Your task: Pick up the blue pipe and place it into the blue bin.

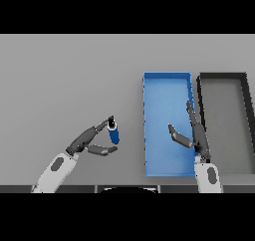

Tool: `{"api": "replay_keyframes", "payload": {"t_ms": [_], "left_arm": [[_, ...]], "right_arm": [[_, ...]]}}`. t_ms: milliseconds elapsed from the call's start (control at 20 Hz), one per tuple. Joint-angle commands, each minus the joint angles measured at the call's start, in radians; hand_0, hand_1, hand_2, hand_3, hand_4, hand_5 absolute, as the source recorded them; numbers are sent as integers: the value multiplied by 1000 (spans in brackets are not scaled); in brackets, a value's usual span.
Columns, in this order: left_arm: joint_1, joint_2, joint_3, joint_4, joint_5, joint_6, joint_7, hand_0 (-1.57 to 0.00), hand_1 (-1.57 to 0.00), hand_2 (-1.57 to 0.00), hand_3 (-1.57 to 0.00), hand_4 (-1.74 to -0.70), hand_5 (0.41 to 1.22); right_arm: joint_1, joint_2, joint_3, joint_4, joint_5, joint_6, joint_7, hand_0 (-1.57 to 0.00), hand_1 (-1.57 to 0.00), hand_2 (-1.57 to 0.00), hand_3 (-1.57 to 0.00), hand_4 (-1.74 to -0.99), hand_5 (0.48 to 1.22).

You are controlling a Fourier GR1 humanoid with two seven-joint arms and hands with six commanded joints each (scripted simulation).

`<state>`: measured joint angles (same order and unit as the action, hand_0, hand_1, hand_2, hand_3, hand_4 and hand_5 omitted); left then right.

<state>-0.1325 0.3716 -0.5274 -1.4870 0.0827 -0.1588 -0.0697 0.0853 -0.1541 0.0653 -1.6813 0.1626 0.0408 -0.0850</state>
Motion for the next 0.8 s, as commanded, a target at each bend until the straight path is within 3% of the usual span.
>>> {"api": "replay_keyframes", "payload": {"t_ms": [0,300,450,550,650,700,750], "left_arm": [[-17,-15,-2,26,-5,-1,0,1,1,1,1,-1145,460],[-73,-94,-37,134,-92,49,2,1,1,1,1,-1051,418],[-93,-131,-29,163,-60,30,-20,1,1,1,1,-1090,441],[-88,-153,-23,180,-40,22,-58,1,0,-54,-40,-1140,502],[-86,-186,-7,196,-6,22,-62,-10,-156,-308,-276,-1243,613],[-85,-200,1,198,12,20,-70,-125,-319,-485,-535,-1281,735],[-82,-210,1,201,17,22,-78,-359,-547,-689,-742,-1369,832]], "right_arm": [[8,-3,-3,-6,-2,1,-6,1,1,1,1,-1205,625],[9,-9,-7,-6,-9,8,-12,1,1,1,1,-1221,645],[3,-10,-6,-5,8,-5,-2,1,1,1,1,-1205,649],[10,-13,-8,3,1,4,-19,1,1,1,1,-1210,653],[11,-17,-14,2,-9,10,-36,1,1,1,1,-1217,655],[18,-21,-17,-4,-12,11,-38,1,1,1,1,-1220,656],[7,-20,-18,6,-11,8,-22,1,1,1,1,-1220,656]]}}
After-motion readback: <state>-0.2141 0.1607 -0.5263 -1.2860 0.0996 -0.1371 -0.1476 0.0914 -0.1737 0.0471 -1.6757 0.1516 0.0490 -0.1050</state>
